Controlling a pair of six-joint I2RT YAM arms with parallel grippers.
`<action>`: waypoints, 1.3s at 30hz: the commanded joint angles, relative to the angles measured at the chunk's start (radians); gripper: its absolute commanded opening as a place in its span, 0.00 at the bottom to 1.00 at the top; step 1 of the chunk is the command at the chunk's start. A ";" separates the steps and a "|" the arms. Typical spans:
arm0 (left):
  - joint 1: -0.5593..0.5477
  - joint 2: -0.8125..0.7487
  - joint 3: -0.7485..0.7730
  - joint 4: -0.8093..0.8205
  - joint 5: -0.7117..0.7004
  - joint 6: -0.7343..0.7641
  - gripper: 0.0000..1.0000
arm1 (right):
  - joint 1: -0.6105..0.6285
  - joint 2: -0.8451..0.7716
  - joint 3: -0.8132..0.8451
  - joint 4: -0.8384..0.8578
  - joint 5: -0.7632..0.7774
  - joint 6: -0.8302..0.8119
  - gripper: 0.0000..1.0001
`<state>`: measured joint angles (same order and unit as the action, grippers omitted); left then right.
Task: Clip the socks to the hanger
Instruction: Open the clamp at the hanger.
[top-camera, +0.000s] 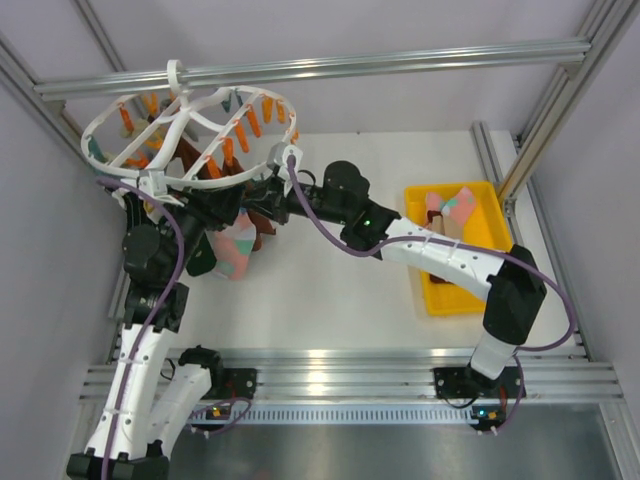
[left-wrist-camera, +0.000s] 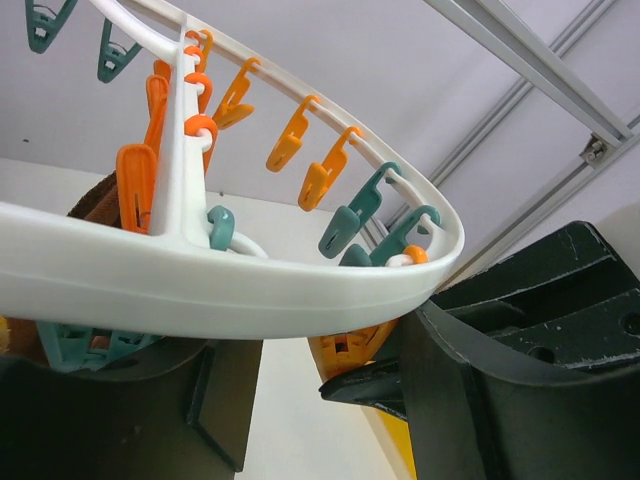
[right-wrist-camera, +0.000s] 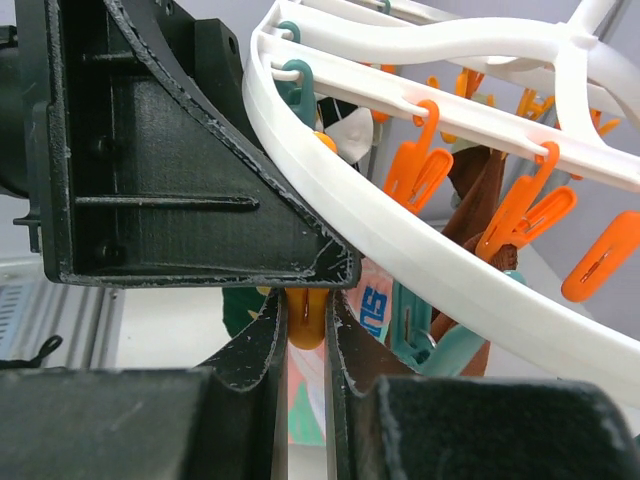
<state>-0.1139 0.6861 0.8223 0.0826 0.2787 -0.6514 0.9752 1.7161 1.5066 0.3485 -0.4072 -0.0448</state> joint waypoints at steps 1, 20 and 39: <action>-0.001 0.007 0.028 0.078 -0.010 -0.001 0.58 | 0.059 -0.024 -0.003 0.027 -0.010 -0.089 0.00; 0.000 0.013 0.026 0.085 -0.050 -0.096 0.18 | 0.063 -0.067 -0.088 0.003 -0.002 -0.139 0.24; -0.001 0.041 0.041 0.032 -0.033 -0.079 0.00 | -0.208 -0.328 -0.330 -0.225 -0.160 -0.073 0.58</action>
<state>-0.1261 0.7052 0.8322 0.0917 0.3058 -0.7341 0.8452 1.5146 1.2156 0.1982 -0.5041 -0.1150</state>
